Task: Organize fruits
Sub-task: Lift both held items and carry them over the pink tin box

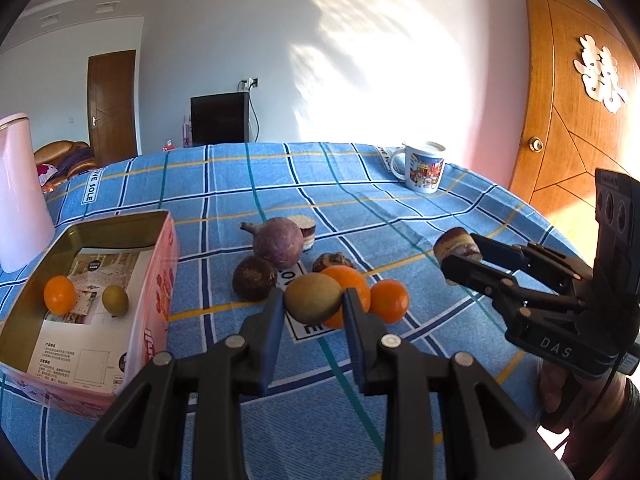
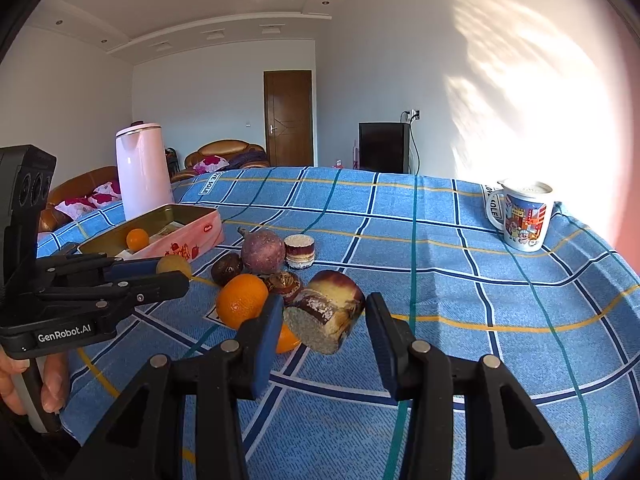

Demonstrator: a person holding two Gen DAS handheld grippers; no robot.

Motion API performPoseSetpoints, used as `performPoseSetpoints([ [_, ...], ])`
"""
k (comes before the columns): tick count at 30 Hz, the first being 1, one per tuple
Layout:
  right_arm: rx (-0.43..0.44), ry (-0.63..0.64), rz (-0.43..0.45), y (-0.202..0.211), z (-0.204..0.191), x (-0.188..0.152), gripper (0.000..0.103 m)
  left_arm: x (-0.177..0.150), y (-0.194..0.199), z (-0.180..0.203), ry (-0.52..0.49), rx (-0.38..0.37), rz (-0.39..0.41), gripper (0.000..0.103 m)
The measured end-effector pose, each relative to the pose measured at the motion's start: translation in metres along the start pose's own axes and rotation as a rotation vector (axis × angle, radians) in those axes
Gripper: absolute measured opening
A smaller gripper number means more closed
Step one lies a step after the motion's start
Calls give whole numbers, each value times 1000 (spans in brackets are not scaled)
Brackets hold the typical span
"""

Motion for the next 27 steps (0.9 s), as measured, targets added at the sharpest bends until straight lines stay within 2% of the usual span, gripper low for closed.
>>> performPoseSetpoints([
  [27,13,6,137,23,-2,9,45,10,15,2,-57,68,99,31],
])
Point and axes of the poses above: each gripper's, at about its wrist camera, not at the fingertips, and y roughly against the way its jaws point, z to its right, x to its top, the point moved 10 cm from there along -y, roughly the way its jaws point, and after that the axes turned 10 degrees about -x, right-handed, at the moved point
